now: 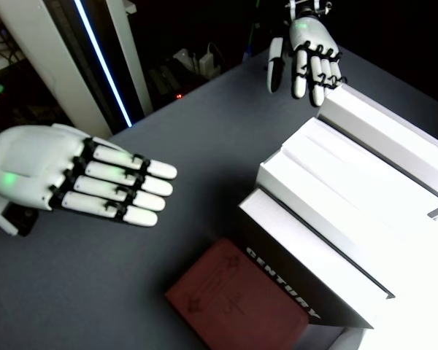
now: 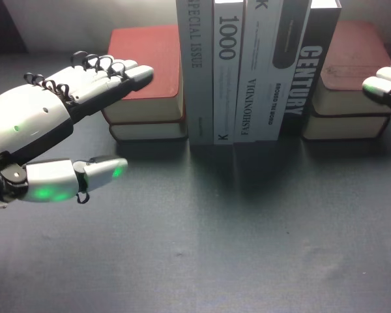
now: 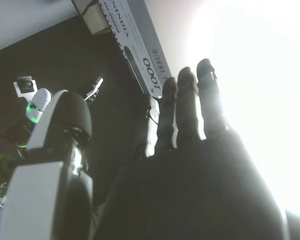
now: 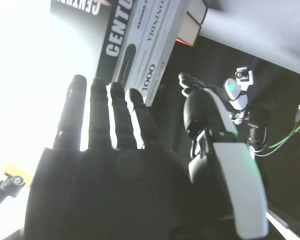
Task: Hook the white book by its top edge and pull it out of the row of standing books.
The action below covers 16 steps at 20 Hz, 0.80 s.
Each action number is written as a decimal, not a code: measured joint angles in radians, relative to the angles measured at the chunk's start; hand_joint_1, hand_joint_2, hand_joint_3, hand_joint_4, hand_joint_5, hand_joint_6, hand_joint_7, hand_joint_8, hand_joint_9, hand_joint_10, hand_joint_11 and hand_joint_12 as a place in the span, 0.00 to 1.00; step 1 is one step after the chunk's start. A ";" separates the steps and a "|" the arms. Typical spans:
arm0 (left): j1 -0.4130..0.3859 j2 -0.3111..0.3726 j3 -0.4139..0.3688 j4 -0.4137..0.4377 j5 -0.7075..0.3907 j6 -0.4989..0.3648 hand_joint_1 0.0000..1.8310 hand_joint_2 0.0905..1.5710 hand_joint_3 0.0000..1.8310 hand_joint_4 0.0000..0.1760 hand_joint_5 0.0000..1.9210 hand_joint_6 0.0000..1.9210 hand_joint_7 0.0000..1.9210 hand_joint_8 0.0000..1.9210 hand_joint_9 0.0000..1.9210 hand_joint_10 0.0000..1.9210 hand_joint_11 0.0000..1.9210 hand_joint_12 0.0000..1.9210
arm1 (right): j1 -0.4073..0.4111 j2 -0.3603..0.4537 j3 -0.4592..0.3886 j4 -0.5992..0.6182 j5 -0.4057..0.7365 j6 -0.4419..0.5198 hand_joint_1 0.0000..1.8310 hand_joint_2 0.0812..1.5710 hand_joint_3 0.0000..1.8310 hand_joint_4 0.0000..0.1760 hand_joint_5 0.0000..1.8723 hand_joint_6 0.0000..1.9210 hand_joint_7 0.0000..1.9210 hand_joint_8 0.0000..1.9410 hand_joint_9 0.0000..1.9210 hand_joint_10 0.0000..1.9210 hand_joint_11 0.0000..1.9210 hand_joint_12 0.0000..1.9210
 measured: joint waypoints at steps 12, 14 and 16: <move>0.000 -0.001 0.001 -0.009 -0.003 -0.013 0.12 0.87 0.00 0.36 0.00 0.00 0.00 0.00 0.00 0.00 0.00 0.00 | 0.080 0.001 0.020 0.011 0.072 0.013 0.30 0.91 0.00 0.00 0.09 0.00 0.00 0.00 0.00 0.00 0.00 0.14; 0.000 -0.001 0.001 -0.014 0.000 -0.013 0.10 0.88 0.00 0.33 0.01 0.00 0.00 0.00 0.00 0.00 0.00 0.00 | 0.132 -0.002 0.040 0.013 0.074 0.012 0.21 0.93 0.00 0.00 0.04 0.00 0.00 0.00 0.00 0.00 0.00 0.03; 0.000 -0.001 0.004 -0.011 0.000 -0.014 0.10 0.88 0.00 0.24 0.02 0.00 0.00 0.00 0.00 0.00 0.00 0.00 | 0.183 -0.024 0.062 0.017 0.062 0.009 0.24 0.92 0.00 0.00 0.05 0.01 0.00 0.00 0.00 0.00 0.00 0.00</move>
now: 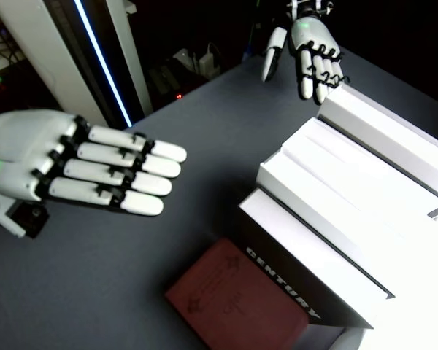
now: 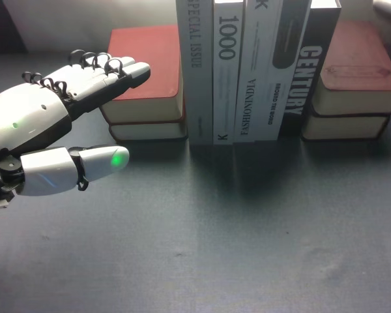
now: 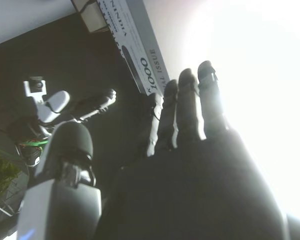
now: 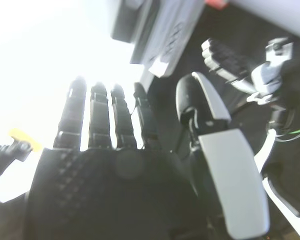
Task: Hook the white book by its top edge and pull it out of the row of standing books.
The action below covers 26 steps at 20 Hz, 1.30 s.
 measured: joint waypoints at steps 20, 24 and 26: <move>0.016 -0.018 0.016 -0.017 0.019 -0.006 0.10 0.88 0.00 0.15 0.06 0.00 0.00 0.00 0.00 0.00 0.00 0.00 | 0.347 -0.215 0.182 -0.013 -0.332 -0.102 0.20 0.91 0.00 0.00 0.23 0.08 0.03 0.01 0.00 0.00 0.00 0.00; 0.016 -0.018 0.016 -0.017 0.019 -0.006 0.13 0.87 0.00 0.35 0.06 0.00 0.00 0.00 0.00 0.00 0.00 0.00 | 0.354 -0.214 0.180 -0.014 -0.306 -0.102 0.26 0.90 0.00 0.00 0.33 0.12 0.08 0.01 0.00 0.00 0.00 0.00; 0.018 -0.018 0.016 -0.019 0.016 -0.006 0.12 0.87 0.00 0.39 0.05 0.00 0.00 0.00 0.00 0.00 0.00 0.00 | 0.354 -0.207 0.158 -0.014 -0.299 -0.103 0.22 0.91 0.00 0.00 0.32 0.12 0.06 0.01 0.00 0.00 0.00 0.00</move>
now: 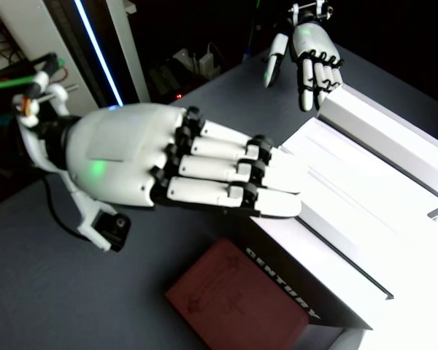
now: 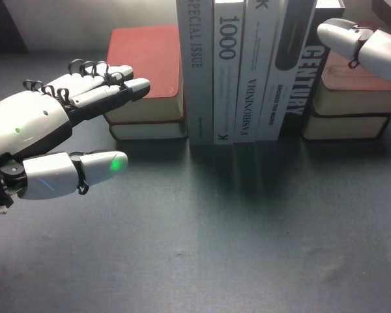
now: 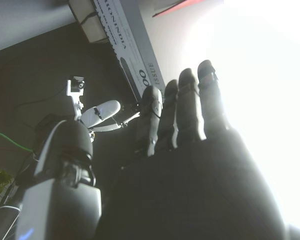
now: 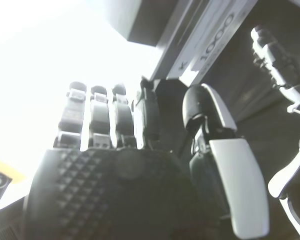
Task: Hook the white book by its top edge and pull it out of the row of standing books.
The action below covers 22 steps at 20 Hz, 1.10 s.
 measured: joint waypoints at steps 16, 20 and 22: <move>0.053 0.016 -0.020 -0.076 -0.068 0.007 0.04 0.85 0.00 0.40 0.06 0.00 0.00 0.00 0.00 0.00 0.00 0.00 | -0.433 0.159 -0.203 -0.240 0.230 0.281 0.10 0.94 0.00 0.00 0.22 0.13 0.02 0.00 0.00 0.00 0.00 0.00; 0.060 0.021 -0.021 -0.085 -0.074 0.011 0.06 0.85 0.00 0.34 0.08 0.01 0.00 0.00 0.00 0.00 0.00 0.00 | -0.535 0.166 -0.210 -0.255 0.228 0.359 0.23 0.91 0.00 0.00 0.25 0.14 0.13 0.01 0.06 0.09 0.00 0.45; 0.060 0.021 -0.021 -0.089 -0.073 0.012 0.06 0.85 0.00 0.44 0.07 0.00 0.00 0.00 0.00 0.00 0.00 0.00 | -0.557 0.154 -0.208 -0.254 0.232 0.386 0.26 0.90 0.00 0.00 0.25 0.13 0.19 0.02 0.15 0.16 0.00 0.78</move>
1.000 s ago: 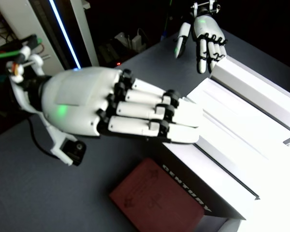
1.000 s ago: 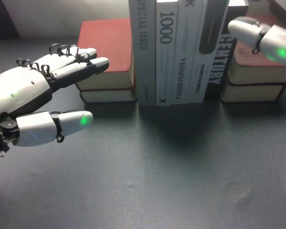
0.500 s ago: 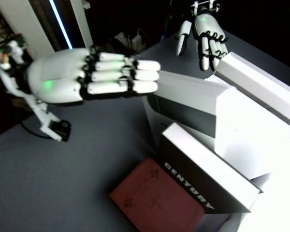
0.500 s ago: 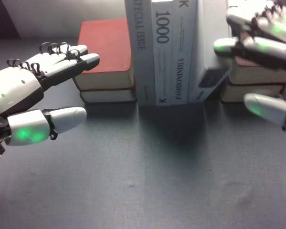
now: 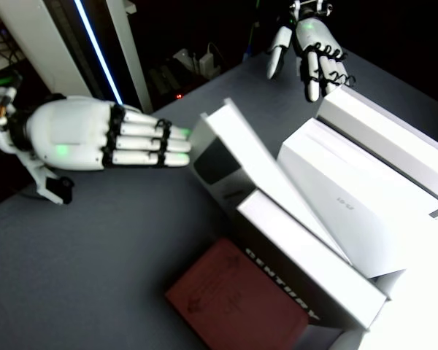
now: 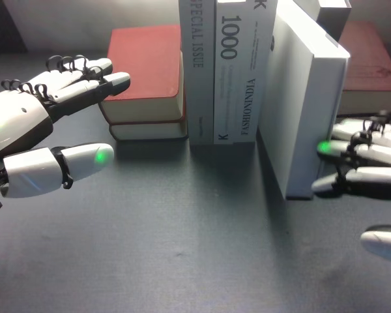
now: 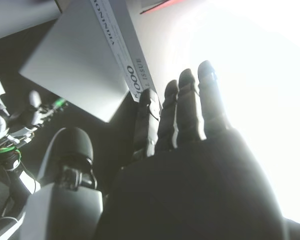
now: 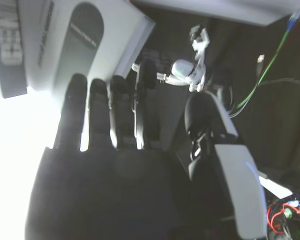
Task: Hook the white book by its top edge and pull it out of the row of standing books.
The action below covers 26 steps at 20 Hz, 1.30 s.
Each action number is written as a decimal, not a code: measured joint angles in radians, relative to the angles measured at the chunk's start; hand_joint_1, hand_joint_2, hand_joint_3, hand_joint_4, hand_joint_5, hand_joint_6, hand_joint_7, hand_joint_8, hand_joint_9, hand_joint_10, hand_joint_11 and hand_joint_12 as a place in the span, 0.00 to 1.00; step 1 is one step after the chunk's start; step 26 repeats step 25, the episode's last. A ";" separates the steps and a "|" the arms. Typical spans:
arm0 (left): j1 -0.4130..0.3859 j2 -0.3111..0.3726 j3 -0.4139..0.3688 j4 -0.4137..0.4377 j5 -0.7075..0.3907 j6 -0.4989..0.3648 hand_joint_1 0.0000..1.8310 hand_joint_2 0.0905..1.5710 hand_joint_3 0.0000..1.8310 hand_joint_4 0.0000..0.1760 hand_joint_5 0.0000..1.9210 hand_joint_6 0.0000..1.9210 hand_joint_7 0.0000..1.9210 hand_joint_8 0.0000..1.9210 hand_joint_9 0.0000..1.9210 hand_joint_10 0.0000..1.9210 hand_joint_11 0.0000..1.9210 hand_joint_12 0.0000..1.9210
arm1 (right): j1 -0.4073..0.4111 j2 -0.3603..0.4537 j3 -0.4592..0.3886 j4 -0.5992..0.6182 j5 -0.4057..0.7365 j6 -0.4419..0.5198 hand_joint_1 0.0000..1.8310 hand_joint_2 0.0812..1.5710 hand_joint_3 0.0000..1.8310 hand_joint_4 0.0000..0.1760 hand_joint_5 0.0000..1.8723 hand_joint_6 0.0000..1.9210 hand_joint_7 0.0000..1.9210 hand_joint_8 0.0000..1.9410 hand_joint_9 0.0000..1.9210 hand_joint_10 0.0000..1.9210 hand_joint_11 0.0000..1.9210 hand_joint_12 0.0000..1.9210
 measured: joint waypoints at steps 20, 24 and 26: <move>0.029 0.006 -0.019 -0.056 -0.079 0.010 0.12 0.80 0.00 0.41 0.00 0.00 0.00 0.00 0.00 0.00 0.00 0.00 | -0.209 0.081 -0.042 0.419 0.386 -0.144 0.16 0.93 0.01 0.00 0.00 0.00 0.00 0.00 0.00 0.00 0.00 0.00; 0.064 0.020 -0.037 -0.107 -0.136 0.024 0.16 0.80 0.00 0.81 0.00 0.00 0.00 0.00 0.00 0.00 0.00 0.00 | -0.240 0.104 -0.053 0.467 0.473 -0.147 0.17 0.89 0.00 0.03 0.00 0.00 0.00 0.00 0.00 0.00 0.00 0.00; 0.072 0.024 -0.042 -0.119 -0.164 0.027 0.21 0.80 0.00 0.91 0.00 0.00 0.00 0.00 0.00 0.00 0.00 0.00 | -0.244 0.109 -0.055 0.473 0.499 -0.147 0.16 0.89 0.00 0.00 0.00 0.00 0.00 0.00 0.00 0.00 0.00 0.00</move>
